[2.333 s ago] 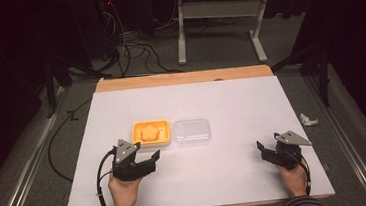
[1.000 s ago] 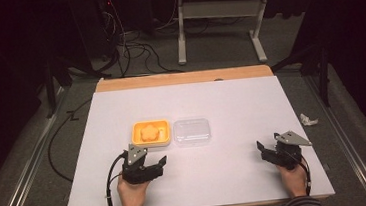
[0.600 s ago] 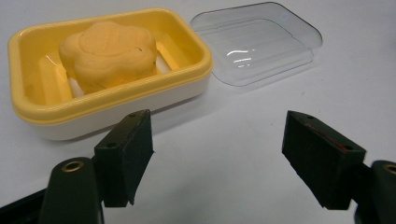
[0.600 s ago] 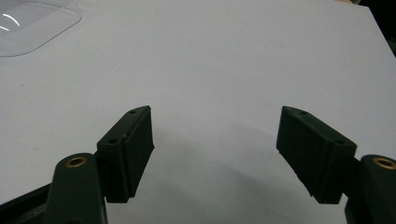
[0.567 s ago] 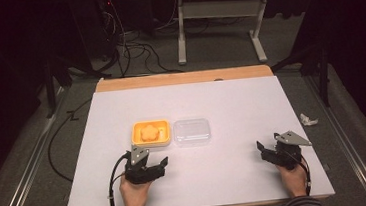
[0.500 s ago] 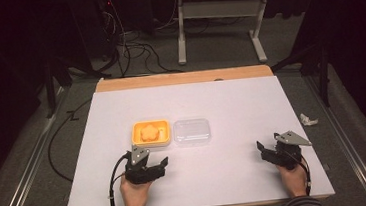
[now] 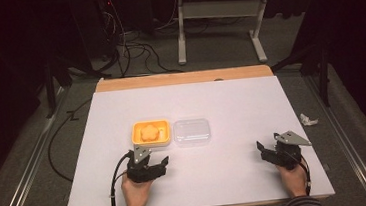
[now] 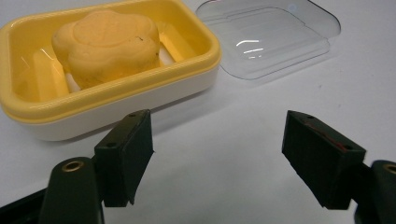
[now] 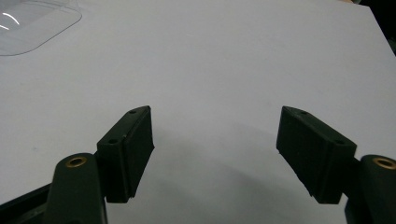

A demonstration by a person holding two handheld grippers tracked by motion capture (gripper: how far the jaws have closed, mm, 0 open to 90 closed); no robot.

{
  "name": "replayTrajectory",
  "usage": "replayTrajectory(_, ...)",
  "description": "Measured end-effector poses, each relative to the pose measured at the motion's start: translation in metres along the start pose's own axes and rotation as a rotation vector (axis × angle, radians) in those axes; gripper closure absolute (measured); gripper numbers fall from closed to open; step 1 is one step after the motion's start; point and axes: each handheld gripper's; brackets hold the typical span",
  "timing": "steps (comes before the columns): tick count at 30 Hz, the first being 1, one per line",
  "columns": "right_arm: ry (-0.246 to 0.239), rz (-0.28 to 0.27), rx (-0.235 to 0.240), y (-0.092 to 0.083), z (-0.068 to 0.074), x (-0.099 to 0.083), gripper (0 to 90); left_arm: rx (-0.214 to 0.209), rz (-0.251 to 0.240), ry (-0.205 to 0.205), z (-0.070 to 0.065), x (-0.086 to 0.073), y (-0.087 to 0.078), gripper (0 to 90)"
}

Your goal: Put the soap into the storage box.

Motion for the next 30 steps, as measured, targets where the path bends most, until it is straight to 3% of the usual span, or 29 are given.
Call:
replayTrajectory(26, -0.009, -0.001, 0.003, 0.000, 0.000, 0.000, 27.7, 0.042, -0.001, -0.001, 0.001, -0.002, 0.011, 25.2)
replayTrajectory(30, -0.006, 0.000, 0.003, 0.000, 0.000, 0.000, 27.8, 0.057, -0.003, 0.026, -0.002, -0.003, 0.012, 25.4)
Point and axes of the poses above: each handheld gripper's, and its own axes: y roughly forward along the jaws, x roughly out of its top, z roughly to its left, and after that the axes turned 2 degrees about z, right-handed
